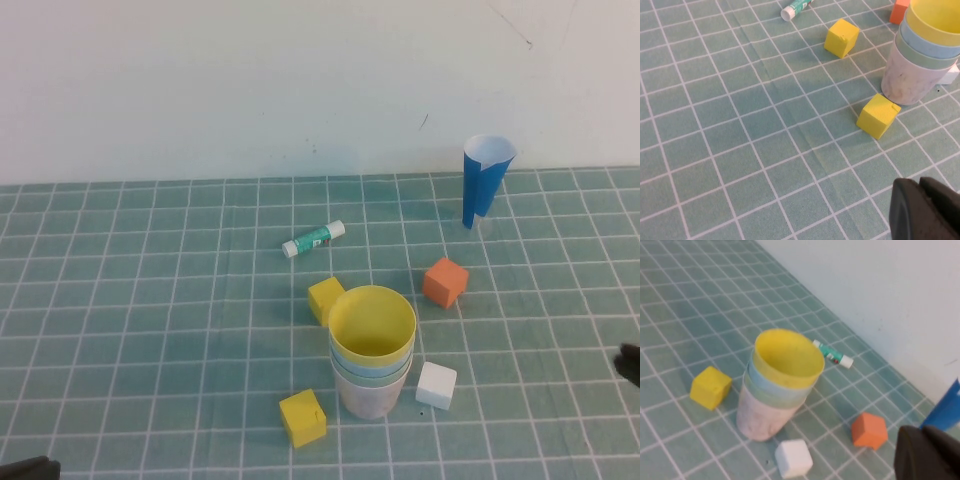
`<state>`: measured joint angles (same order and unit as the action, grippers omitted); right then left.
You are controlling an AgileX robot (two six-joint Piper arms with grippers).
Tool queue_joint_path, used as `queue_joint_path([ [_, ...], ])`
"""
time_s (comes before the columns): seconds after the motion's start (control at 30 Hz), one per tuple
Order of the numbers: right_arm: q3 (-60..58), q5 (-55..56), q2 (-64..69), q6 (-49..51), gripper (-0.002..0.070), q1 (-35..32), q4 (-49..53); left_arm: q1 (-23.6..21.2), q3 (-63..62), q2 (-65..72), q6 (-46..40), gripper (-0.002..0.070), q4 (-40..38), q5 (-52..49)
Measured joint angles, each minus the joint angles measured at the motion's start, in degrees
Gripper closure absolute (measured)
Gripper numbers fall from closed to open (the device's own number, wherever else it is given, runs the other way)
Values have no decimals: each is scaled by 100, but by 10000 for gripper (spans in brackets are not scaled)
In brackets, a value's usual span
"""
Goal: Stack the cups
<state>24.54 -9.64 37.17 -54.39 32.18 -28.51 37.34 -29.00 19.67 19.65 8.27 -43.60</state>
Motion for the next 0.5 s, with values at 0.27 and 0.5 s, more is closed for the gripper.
queue_joint_path([
  [0.27,-1207,-423,-1946,1159,678,-1439,1264,0,0,0,0,676,-11,0],
  [0.5,-2339,-677,-3719,3533,678,-2897,3082,0,0,0,-10,676,-11,0],
])
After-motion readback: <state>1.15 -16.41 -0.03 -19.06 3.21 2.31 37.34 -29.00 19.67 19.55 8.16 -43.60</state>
